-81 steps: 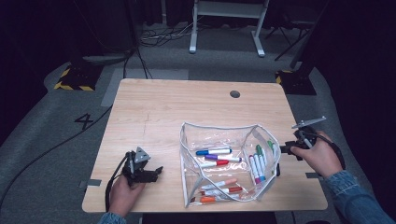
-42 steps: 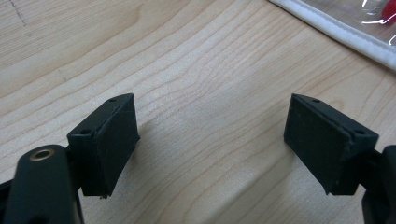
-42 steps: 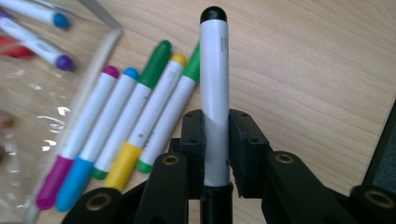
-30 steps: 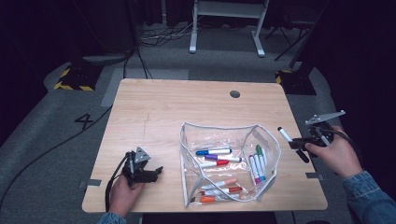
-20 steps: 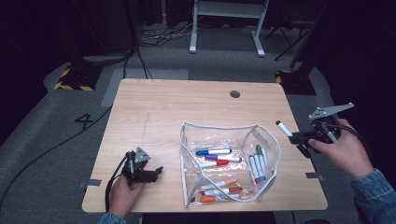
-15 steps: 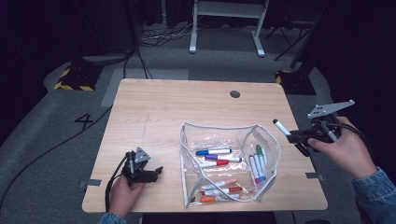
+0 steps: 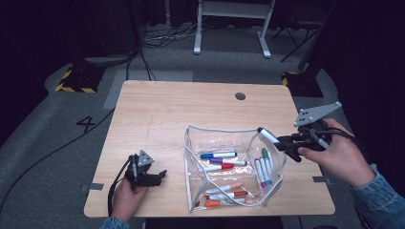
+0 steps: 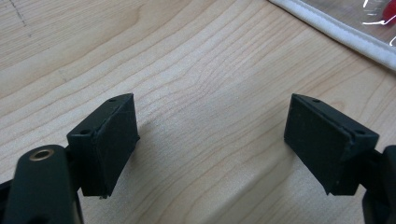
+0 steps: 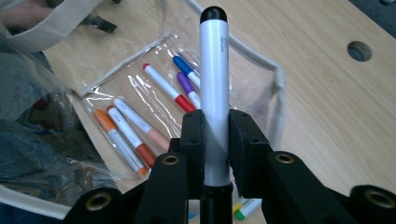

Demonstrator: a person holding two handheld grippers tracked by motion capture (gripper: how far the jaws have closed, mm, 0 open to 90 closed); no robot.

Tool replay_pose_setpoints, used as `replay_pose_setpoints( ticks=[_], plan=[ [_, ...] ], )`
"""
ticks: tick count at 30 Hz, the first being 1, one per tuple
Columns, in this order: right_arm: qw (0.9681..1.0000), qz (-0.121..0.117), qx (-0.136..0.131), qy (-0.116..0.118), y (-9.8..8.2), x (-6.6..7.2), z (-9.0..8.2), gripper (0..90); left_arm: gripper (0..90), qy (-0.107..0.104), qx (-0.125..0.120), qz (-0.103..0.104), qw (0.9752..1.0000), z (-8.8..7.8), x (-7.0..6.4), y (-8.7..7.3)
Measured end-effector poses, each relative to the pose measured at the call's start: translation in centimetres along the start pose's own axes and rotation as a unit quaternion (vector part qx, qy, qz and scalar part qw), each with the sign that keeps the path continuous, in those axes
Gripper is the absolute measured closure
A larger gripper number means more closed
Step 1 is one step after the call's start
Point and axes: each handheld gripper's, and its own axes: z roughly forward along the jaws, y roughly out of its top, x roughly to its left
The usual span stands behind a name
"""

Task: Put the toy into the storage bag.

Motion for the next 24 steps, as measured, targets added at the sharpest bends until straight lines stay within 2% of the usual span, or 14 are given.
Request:
replay_pose_setpoints(
  ticks=[10,24],
  plan=[
    [0.9983,-0.048,0.016,0.030,2.6,2.6,2.1,76.8,17.8,0.000,-0.001,-0.001,1.0000,0.0,0.0,0.0],
    [0.9918,-0.093,0.055,0.069,4.7,5.6,5.8,76.8,17.8,0.000,-0.001,-0.001,1.0000,0.0,0.0,0.0]
  ],
)
